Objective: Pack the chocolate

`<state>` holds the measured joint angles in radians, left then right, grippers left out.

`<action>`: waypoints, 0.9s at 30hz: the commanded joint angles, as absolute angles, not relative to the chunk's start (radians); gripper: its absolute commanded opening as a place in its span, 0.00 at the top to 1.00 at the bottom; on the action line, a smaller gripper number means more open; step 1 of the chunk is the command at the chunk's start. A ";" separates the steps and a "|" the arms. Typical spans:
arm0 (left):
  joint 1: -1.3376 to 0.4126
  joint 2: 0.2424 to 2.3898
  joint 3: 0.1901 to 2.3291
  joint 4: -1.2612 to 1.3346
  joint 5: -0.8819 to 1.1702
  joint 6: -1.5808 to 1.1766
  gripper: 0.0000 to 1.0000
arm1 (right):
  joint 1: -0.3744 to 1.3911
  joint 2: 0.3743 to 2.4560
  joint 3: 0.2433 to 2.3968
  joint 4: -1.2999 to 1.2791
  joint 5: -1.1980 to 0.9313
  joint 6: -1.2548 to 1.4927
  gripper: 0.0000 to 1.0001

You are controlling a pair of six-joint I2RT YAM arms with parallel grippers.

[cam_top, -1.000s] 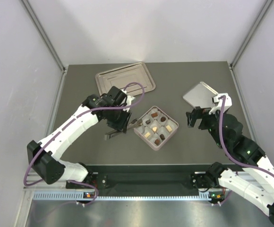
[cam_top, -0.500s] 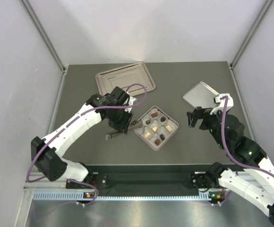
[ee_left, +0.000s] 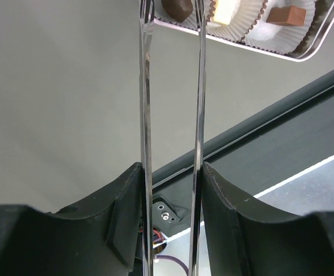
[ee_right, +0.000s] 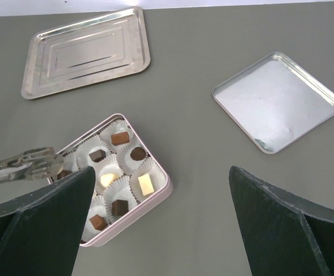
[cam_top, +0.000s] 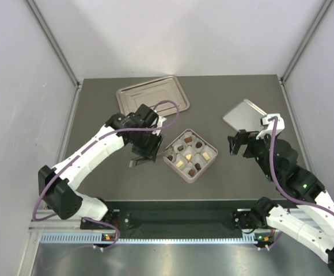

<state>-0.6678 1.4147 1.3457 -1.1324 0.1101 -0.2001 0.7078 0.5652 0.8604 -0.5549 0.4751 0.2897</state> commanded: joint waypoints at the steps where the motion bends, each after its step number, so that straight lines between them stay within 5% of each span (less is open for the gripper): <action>1: -0.670 1.398 1.411 -1.129 0.077 -0.221 0.53 | 0.698 0.565 0.916 -0.538 0.488 0.285 0.00; 16: -0.644 1.364 1.581 -1.003 -0.225 -0.299 0.53 | 0.698 0.552 0.917 -0.555 0.451 0.307 0.00; 27: -0.292 1.315 1.441 -0.821 -0.187 -0.305 0.51 | 0.698 0.520 0.864 -0.537 0.420 0.314 0.00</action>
